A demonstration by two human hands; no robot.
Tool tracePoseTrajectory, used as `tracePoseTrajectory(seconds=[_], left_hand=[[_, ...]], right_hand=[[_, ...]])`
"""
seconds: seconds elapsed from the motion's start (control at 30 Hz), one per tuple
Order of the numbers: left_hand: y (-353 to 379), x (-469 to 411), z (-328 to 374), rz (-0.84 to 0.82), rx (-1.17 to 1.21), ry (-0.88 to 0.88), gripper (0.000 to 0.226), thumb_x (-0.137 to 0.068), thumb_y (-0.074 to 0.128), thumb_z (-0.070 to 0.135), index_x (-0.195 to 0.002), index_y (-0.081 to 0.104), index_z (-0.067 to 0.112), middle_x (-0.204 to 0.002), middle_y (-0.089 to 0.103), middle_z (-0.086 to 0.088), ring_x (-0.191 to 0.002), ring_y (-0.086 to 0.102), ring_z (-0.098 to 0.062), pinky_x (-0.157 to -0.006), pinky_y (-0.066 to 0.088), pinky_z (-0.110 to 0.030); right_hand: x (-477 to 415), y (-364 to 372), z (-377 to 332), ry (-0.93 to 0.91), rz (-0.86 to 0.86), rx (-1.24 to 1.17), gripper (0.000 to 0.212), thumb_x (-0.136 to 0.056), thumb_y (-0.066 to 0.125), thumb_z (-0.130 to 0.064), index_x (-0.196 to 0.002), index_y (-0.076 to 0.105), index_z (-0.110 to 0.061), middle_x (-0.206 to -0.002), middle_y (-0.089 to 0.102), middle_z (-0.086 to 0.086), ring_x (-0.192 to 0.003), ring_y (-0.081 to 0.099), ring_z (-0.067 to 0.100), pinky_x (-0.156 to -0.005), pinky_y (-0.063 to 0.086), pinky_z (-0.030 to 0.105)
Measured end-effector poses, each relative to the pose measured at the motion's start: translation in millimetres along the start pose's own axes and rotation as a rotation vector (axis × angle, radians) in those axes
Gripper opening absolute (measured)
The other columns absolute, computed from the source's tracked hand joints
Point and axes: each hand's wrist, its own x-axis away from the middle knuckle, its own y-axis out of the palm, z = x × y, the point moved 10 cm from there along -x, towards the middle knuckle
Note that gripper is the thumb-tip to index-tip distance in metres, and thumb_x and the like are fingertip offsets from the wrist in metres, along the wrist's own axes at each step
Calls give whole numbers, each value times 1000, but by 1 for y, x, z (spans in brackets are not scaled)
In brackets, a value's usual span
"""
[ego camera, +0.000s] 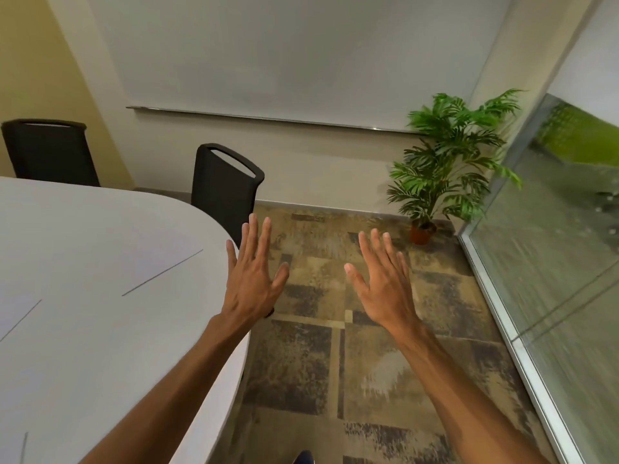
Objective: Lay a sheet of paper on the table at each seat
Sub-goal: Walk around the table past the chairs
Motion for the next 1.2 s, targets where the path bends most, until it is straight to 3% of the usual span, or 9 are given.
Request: tracePoseTrajectory(seconds=[0.5,0.83,1.2], left_hand=[[50,-223,-62,26,-100,-81,88,-93,36,62,-160,-6,24,-167,-19,-3,-153,-22,-20,-123,-13,-52],[108,-366,-111,57,-164,-288,86,-93,31,62,-159,-10,26,-165,-25,-1,-151,-27,-18,-123,-9,-55],[125,-482,-168,119,-232,-446,82,-95,27,63,-158,-12,30,-166,-24,0,-151,-27,-17,-123,-6,-57]], right_hand=[[-255,72,22,-125,-44,-18,68,-102,25,-58,-159,3,-31,-167,-9,-1,-154,-13,15,-125,2,45],[-453,136,42,-255,-133,-147,67,-102,29,-58,-159,2,-34,-167,-10,-6,-153,-16,11,-125,-1,43],[-616,203,15,-424,-216,-202,67,-101,24,-61,-159,2,-36,-167,-10,-5,-153,-15,12,-125,-1,44]])
